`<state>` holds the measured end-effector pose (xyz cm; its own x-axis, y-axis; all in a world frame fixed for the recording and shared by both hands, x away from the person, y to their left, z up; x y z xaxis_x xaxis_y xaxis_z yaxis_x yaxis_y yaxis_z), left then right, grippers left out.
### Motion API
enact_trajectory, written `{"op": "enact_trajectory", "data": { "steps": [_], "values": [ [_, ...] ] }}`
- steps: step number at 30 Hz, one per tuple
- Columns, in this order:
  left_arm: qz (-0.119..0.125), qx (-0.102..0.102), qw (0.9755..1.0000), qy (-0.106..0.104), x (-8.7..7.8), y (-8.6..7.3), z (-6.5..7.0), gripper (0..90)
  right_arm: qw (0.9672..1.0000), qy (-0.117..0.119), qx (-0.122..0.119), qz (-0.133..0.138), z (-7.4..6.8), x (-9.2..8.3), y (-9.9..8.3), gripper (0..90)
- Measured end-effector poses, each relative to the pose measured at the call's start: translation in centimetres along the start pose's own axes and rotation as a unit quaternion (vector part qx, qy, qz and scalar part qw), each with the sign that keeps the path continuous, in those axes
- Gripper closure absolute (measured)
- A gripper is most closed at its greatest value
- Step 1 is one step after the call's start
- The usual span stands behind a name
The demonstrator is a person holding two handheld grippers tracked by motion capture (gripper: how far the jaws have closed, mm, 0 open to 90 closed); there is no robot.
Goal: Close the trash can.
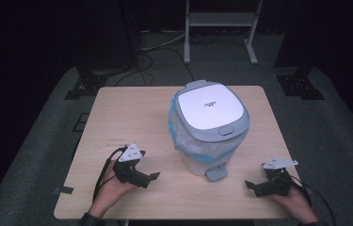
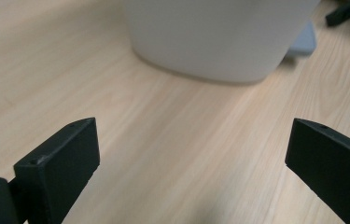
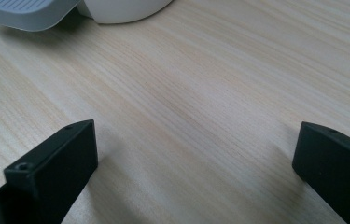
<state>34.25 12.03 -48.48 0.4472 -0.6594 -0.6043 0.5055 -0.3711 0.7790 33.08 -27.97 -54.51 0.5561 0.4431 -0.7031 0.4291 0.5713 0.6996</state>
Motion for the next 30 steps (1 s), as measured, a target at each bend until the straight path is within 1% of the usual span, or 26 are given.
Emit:
{"op": "enact_trajectory", "data": {
  "steps": [4, 5, 7, 9, 12, 14, 17, 18, 19, 21, 30],
  "values": [
    [-0.016, -0.002, 0.9998, 0.008, 0.0, -1.4, -0.6, 2.2, 1.0, 0.0, 0.0, 0.0, 0.0, 0.0, 0.0, 0.0],
    [-0.017, -0.006, 0.9998, 0.009, 0.0, -1.7, -0.7, 2.1, 1.0, 0.0, -0.001, 0.0, 0.0, 0.0, 0.0, 0.0],
    [-0.027, -0.003, 0.9995, 0.016, 0.0, -2.3, -1.0, 2.1, 1.0, 0.0, -0.001, 0.0, 0.0, 0.0, 0.0, 0.0],
    [-0.03, -0.006, 0.9994, 0.017, 0.0, -2.9, -1.1, 2.1, 1.0, 0.0, 0.0, 0.0, 0.0, 0.0, 0.0, 0.0],
    [-0.047, 0.002, 0.9985, 0.03, 0.1, -3.9, -1.5, 2.1, 1.0, 0.0, 0.0, 0.0, 0.0, 0.0, 0.0, 0.0],
    [-0.053, 0.0, 0.998, 0.034, 0.3, -4.5, -1.8, 2.1, 1.0, 0.0, 0.0, 0.0, 0.0, 0.0, 0.0, 0.0],
    [-0.063, -0.006, 0.9974, 0.034, 0.8, -5.3, -2.3, 2.1, 1.0, 0.0, -0.001, 0.0, 0.0, 0.0, 0.0, 0.0],
    [-0.063, -0.006, 0.9974, 0.034, 0.8, -5.3, -2.3, 2.1, 1.0, 0.0, 0.0, 0.0, 0.0, 0.0, 0.0, 0.0],
    [-0.062, -0.002, 0.9973, 0.039, 1.1, -5.6, -2.6, 0.7, 1.0, 0.0, 0.0, 0.0, 0.0, 0.0, 0.0, 0.0],
    [-0.059, -0.002, 0.9975, 0.038, 1.2, -5.6, -2.7, 0.0, 1.0, 0.0, 0.0, 0.0, 0.0, 0.0, 0.0, 0.0],
    [-0.058, -0.004, 0.9975, 0.039, 1.1, -5.7, -2.7, 0.0, 1.0, 0.0, 0.0, 0.0, 0.0, 0.0, 0.0, 0.0]
  ]
}}
Point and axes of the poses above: each handheld gripper's, and its own axes: x roughly forward along the jaws, y roughly out of its top, z roughly to its right, the point moved 8 cm from there along x, roughly forward along the jaws, and after that the axes turned 11 degrees about -x, right-handed, at the moved point
